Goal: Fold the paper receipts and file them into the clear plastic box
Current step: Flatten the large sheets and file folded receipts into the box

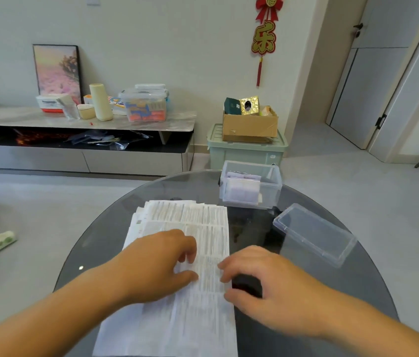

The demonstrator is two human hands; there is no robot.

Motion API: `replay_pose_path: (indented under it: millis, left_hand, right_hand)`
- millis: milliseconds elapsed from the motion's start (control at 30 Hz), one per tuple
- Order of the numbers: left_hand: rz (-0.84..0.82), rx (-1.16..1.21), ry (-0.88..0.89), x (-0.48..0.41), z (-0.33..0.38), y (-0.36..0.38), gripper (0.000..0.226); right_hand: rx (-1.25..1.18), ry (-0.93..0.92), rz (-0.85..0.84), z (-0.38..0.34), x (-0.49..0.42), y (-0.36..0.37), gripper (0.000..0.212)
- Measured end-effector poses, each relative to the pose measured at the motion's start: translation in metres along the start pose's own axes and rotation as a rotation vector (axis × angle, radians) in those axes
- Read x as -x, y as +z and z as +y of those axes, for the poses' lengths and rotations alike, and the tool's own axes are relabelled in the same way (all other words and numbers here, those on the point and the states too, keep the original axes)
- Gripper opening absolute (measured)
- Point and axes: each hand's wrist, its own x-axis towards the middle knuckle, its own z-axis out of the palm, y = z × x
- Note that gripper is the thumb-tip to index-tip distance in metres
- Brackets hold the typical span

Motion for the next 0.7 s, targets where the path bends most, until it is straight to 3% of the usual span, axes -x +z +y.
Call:
replay_pose_path:
  millis: [100,233,500,700]
  left_hand:
    - [-0.104,0.014,0.015,0.034,0.004,0.01,0.035]
    - [-0.128,0.008,0.021,0.056,0.007,0.026,0.066]
    - [-0.036,0.084,0.028,0.073,0.01,0.036,0.054]
    - [-0.027,0.193,-0.021,0.077,0.008,0.034,0.06]
  right_hand:
    - [0.044,-0.027,-0.098,-0.02,0.021,0.019,0.035]
    - [0.045,0.052,-0.101,-0.028,0.032,0.03,0.042]
    - [-0.038,0.171,0.009,-0.024,0.044,0.05,0.06]
    - [-0.049,0.17,0.095,-0.023,0.043,0.057,0.043]
